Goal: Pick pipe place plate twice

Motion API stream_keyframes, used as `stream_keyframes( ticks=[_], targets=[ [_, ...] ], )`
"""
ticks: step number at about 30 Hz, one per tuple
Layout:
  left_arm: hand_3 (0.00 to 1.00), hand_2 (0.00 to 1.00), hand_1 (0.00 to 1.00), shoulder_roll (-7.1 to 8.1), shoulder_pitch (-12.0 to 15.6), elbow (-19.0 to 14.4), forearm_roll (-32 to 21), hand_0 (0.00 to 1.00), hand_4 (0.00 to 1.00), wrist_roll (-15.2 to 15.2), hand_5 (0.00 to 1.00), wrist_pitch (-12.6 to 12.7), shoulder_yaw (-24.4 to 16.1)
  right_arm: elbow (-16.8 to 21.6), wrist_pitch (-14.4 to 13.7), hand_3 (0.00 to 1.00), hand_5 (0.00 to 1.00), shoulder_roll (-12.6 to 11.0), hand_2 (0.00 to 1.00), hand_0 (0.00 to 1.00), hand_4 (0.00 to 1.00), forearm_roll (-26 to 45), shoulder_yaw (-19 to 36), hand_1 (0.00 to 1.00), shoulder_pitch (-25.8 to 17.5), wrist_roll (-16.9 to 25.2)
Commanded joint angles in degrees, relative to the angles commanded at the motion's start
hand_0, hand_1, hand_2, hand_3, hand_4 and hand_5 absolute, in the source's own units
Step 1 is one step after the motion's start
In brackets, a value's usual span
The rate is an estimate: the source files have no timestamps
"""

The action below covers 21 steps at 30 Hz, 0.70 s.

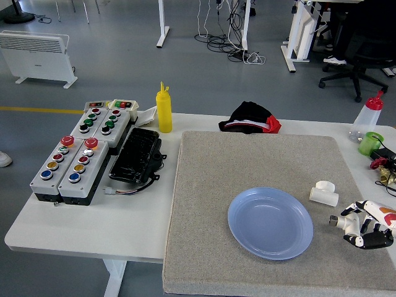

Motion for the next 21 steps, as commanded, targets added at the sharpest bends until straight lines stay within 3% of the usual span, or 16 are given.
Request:
stream_keyframes(
  ticks=[4, 7, 15, 16, 21],
  targets=[
    [0.543, 0.566, 0.569, 0.0, -0.1, 0.0, -0.1, 0.583, 0.44, -0.1, 0.998, -0.1, 0.1, 3.0, -1.6, 0.653, 0.287, 1.2, 0.495, 0.269, 0.688, -0.2, 0.4, 0.413, 1.7, 0.5],
    [0.543, 0.566, 0.569, 0.0, -0.1, 0.0, -0.2, 0.583, 0.44, -0.1, 0.998, 0.0, 0.2, 3.3, -2.2, 0.653, 0.287, 2.0, 0.495, 0.269, 0.688, 0.1, 0.1, 0.413, 2.6, 0.8],
    [0.542, 0.566, 0.569, 0.0, -0.2, 0.0, -0.6, 0.583, 0.44, -0.1, 0.998, 0.0, 0.5, -1.5, -5.9, 0.648, 0.263, 9.3, 0.501, 0.297, 0.661, 0.8, -8.6, 0.435, 11.4, 2.2],
    [0.541, 0.565, 0.568, 0.0, -0.2, 0.0, -0.6, 0.583, 0.439, -0.1, 0.998, 0.0, 0.5, -1.8, -6.0, 0.655, 0.258, 9.6, 0.537, 0.439, 0.654, 0.8, -9.1, 0.536, 11.8, 2.3],
    [0.541, 0.565, 0.568, 0.0, -0.2, 0.0, -0.8, 0.583, 0.439, -0.3, 0.998, 0.2, 0.5, -5.4, -5.9, 0.655, 0.258, 12.3, 0.537, 0.439, 0.654, 0.5, -13.8, 0.536, 15.5, 2.0]
  ],
)
